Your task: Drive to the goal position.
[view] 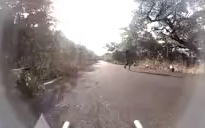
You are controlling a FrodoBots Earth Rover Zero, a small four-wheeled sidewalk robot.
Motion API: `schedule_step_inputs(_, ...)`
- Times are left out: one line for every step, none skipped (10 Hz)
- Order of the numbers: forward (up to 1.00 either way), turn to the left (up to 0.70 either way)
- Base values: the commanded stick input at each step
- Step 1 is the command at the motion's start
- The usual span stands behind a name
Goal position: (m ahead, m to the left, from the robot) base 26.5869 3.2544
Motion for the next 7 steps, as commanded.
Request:
schedule_step_inputs(0.5, 0.0)
schedule_step_inputs(0.5, 0.0)
schedule_step_inputs(0.5, 0.0)
schedule_step_inputs(0.5, 0.0)
schedule_step_inputs(0.5, 0.0)
schedule_step_inputs(0.5, 0.0)
schedule_step_inputs(0.5, 0.0)
